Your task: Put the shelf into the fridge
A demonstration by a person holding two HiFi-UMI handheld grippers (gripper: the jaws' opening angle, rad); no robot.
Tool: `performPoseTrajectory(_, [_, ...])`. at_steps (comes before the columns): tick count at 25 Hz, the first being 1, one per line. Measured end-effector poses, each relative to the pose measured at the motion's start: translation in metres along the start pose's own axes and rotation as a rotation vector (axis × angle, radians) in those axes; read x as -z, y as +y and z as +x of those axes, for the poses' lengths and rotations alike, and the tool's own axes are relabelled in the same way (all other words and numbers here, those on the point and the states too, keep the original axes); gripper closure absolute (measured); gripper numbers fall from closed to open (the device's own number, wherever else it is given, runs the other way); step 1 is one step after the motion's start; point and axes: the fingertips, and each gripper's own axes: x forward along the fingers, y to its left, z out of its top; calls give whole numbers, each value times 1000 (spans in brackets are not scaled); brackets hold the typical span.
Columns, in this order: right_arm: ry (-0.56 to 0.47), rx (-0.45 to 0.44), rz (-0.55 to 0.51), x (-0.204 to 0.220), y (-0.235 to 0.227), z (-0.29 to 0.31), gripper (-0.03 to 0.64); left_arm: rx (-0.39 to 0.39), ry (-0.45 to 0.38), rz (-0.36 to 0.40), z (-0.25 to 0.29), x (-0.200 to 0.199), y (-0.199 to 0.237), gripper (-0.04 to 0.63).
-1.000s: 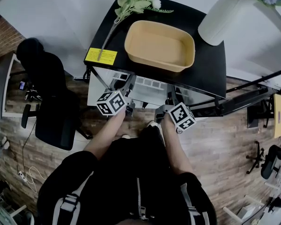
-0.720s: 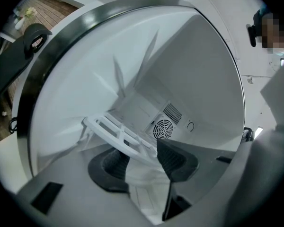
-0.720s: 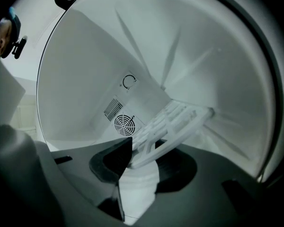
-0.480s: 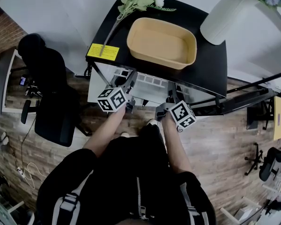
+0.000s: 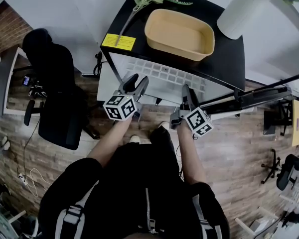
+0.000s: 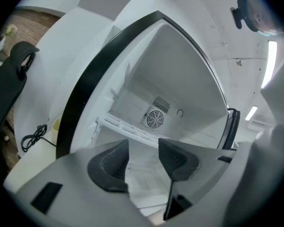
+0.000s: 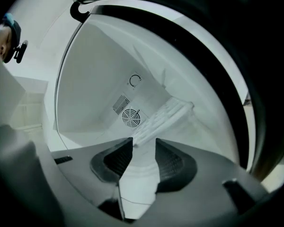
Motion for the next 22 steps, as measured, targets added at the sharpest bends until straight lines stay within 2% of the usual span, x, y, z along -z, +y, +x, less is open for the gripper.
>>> performPoseTrajectory(3, [28, 3, -46, 13, 4, -15, 495, 6, 32, 73, -15, 5, -6, 404])
performPoseTrajectory(8, [28, 5, -178, 28, 14, -42, 607, 12, 51, 187, -40, 3, -12, 485])
performPoseTrajectory(10, [20, 0, -251, 28, 22, -51, 607, 16, 52, 242, -50, -1, -16, 522])
performPoseTrajectory(14, [9, -8, -403, 27, 38, -67, 607, 41, 54, 350, -65, -8, -26, 548])
performPoseTrajectory(18, [-2, -19, -500, 26, 53, -82, 607, 74, 60, 397, -78, -11, -33, 552])
performPoseTrajectory(22, [-1, -16, -523, 30, 54, -93, 607, 88, 69, 402, -85, -7, -33, 552])
